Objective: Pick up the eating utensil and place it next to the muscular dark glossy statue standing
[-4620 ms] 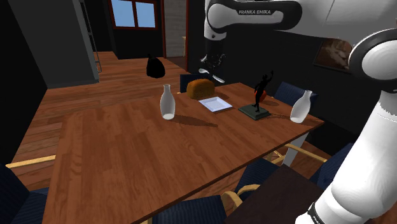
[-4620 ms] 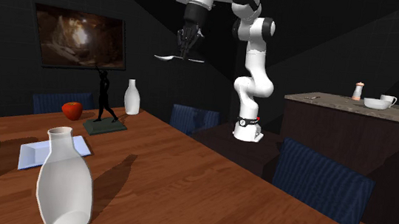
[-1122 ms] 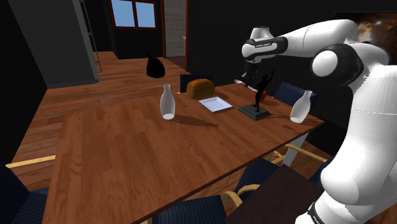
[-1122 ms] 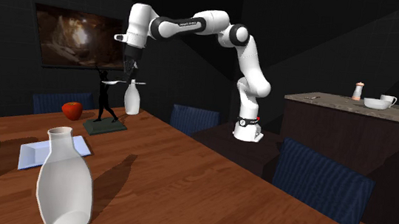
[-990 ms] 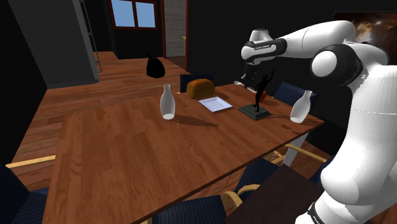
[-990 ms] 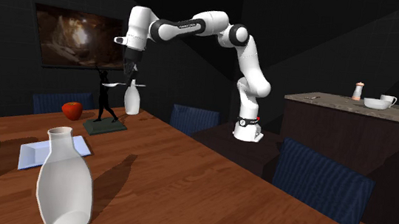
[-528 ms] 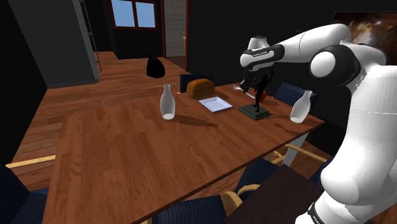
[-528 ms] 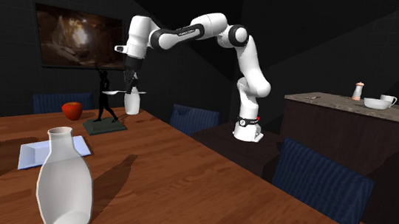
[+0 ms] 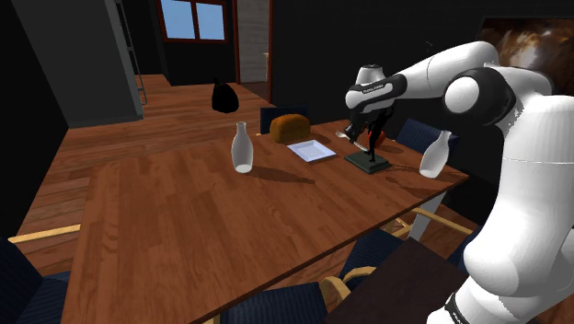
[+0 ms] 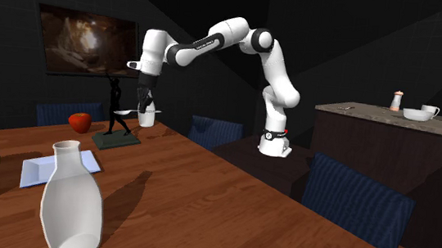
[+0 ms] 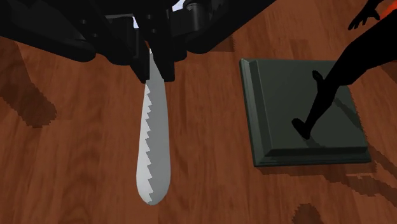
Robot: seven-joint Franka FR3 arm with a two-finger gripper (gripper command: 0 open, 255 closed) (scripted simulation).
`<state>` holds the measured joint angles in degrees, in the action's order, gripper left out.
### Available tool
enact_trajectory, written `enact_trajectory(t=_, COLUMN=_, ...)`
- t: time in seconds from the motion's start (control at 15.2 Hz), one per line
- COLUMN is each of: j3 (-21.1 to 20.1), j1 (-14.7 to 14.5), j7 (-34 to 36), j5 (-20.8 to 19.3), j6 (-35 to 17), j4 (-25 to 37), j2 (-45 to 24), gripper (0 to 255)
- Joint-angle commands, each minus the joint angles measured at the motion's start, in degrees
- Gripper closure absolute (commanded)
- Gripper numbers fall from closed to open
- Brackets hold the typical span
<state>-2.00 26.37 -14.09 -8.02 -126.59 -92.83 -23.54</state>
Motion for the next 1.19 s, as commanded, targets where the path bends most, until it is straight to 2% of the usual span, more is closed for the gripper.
enact_trajectory(t=0.0, j3=0.05, j1=0.0, j7=0.19, j5=-0.13, j6=-1.46, j4=-1.0, j2=-0.44, gripper=255)
enact_trajectory(t=1.12, j3=0.66, j1=-0.24, j7=1.84, j5=-1.38, j6=-11.83, j4=-5.41, j2=-6.46, gripper=255)
